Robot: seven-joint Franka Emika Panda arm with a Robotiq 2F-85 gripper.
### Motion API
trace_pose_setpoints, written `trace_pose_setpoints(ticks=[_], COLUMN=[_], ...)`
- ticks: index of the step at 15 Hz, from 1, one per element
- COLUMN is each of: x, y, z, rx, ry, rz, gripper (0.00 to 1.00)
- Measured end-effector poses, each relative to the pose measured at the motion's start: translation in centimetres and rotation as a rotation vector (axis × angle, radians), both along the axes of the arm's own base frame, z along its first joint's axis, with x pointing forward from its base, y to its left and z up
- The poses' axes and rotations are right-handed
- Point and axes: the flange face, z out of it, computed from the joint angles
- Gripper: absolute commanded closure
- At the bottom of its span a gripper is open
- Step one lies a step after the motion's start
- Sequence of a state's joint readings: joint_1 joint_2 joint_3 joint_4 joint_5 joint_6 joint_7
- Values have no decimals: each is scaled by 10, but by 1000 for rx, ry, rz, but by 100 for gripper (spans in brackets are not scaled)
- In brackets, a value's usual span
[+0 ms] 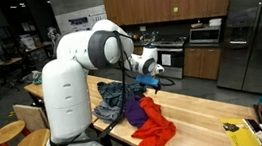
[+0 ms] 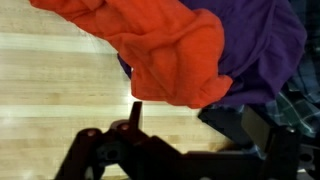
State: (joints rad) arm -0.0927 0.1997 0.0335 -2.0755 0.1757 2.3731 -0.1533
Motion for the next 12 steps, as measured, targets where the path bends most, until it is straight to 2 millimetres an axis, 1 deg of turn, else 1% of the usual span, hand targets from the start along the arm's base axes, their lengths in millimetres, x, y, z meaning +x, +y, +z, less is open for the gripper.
trace_pose_setpoints(ticks=[3, 6, 8, 12], x=[12, 23, 31, 46], y=[-24, -39, -42, -40], z=[-5, -11, -14, -22], rx=[9, 22, 31, 50], ry=[68, 121, 148, 199], rz=[30, 49, 69, 92], gripper=[0, 0, 0, 0])
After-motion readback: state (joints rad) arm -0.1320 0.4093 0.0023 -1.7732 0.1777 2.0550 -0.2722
